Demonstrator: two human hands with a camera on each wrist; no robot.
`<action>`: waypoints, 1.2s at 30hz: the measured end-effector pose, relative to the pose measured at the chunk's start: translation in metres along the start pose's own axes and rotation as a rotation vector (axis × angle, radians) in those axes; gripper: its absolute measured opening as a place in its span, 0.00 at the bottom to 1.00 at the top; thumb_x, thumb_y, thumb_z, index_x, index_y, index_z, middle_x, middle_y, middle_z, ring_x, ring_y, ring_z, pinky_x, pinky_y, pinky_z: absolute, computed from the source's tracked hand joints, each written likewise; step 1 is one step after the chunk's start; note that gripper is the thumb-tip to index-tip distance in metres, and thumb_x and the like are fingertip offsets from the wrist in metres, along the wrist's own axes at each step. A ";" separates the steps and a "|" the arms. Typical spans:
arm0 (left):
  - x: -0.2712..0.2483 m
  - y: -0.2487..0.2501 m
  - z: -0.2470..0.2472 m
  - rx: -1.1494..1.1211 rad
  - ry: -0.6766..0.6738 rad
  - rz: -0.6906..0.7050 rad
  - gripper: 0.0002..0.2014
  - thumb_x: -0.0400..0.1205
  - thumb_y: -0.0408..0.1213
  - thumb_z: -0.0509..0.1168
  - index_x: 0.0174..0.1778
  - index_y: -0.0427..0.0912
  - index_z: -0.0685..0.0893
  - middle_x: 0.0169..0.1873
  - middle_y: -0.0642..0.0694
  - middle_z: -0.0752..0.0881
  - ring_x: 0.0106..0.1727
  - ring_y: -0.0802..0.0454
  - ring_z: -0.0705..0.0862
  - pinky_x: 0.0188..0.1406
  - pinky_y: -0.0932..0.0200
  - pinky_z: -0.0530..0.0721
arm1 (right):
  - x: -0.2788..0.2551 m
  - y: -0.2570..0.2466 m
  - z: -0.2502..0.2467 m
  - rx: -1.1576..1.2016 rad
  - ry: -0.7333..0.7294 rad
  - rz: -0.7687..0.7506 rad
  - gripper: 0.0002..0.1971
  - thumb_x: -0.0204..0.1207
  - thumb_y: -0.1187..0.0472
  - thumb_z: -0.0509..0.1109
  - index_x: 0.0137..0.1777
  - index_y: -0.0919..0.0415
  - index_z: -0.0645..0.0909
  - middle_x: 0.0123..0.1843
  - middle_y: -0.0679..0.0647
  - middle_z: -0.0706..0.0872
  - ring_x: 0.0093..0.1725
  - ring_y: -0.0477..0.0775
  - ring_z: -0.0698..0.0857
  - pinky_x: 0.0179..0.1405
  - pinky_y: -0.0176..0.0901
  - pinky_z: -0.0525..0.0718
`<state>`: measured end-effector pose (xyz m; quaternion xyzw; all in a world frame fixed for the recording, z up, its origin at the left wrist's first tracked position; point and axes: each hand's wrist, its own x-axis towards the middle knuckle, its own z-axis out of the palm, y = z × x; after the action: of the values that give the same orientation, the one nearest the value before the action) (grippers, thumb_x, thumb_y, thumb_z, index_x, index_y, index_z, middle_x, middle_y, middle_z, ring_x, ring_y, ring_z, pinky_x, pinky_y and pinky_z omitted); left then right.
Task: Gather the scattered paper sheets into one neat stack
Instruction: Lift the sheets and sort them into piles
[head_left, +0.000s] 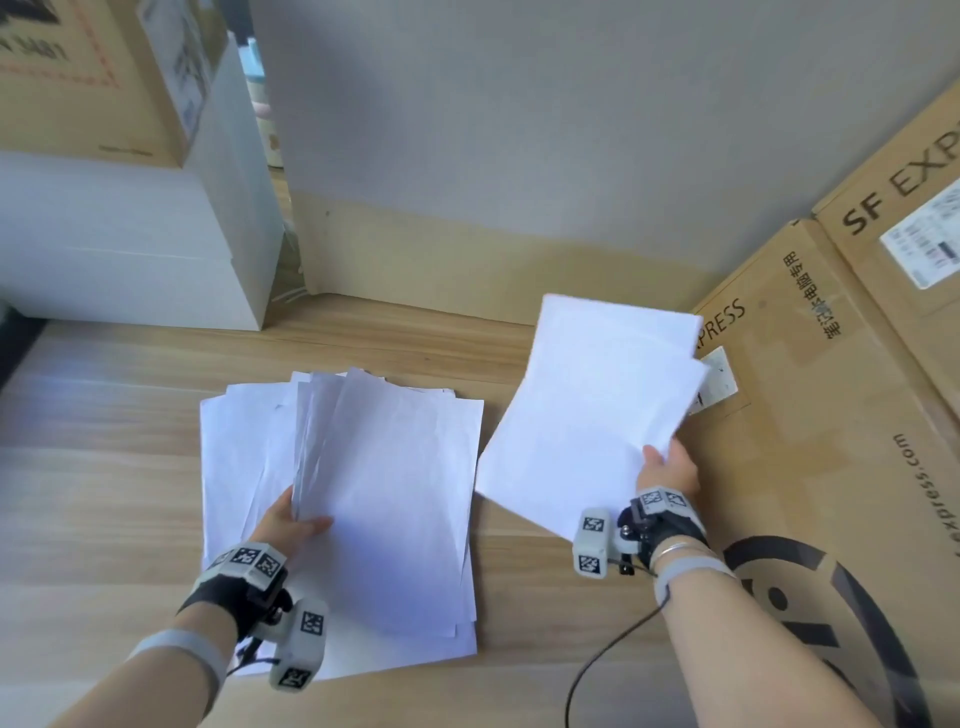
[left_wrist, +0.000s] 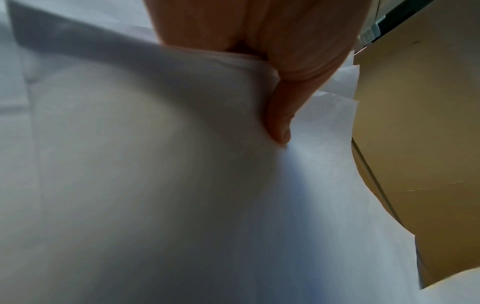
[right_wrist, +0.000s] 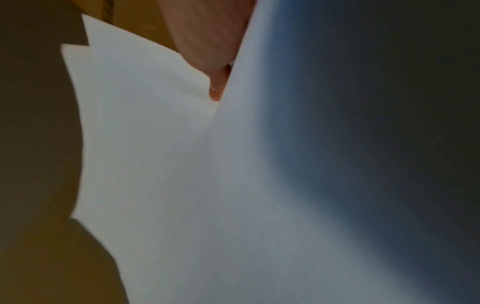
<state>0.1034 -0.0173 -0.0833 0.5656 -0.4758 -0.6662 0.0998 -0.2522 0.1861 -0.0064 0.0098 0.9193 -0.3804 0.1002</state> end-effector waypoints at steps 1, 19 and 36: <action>-0.002 0.001 0.000 0.003 0.003 0.005 0.24 0.74 0.15 0.64 0.67 0.27 0.71 0.48 0.34 0.80 0.44 0.42 0.79 0.34 0.53 0.79 | 0.003 -0.006 -0.004 0.043 0.029 -0.013 0.12 0.79 0.67 0.61 0.59 0.69 0.80 0.54 0.64 0.86 0.50 0.61 0.83 0.47 0.44 0.75; -0.003 0.007 0.006 0.050 0.027 -0.029 0.28 0.77 0.30 0.68 0.72 0.31 0.68 0.67 0.37 0.78 0.61 0.41 0.79 0.66 0.51 0.76 | -0.118 0.001 0.120 -0.020 -0.745 -0.136 0.16 0.76 0.77 0.61 0.63 0.75 0.77 0.61 0.70 0.84 0.52 0.50 0.78 0.49 0.36 0.74; -0.027 0.084 0.043 -0.048 0.034 0.368 0.13 0.72 0.20 0.69 0.49 0.36 0.79 0.33 0.51 0.83 0.31 0.61 0.82 0.25 0.79 0.80 | -0.107 -0.085 0.068 0.740 -0.446 -0.186 0.12 0.71 0.67 0.68 0.54 0.55 0.79 0.58 0.61 0.83 0.60 0.59 0.82 0.66 0.55 0.78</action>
<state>0.0423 -0.0208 -0.0071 0.4776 -0.5533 -0.6383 0.2415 -0.1437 0.0846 0.0264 -0.1202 0.6741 -0.6840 0.2514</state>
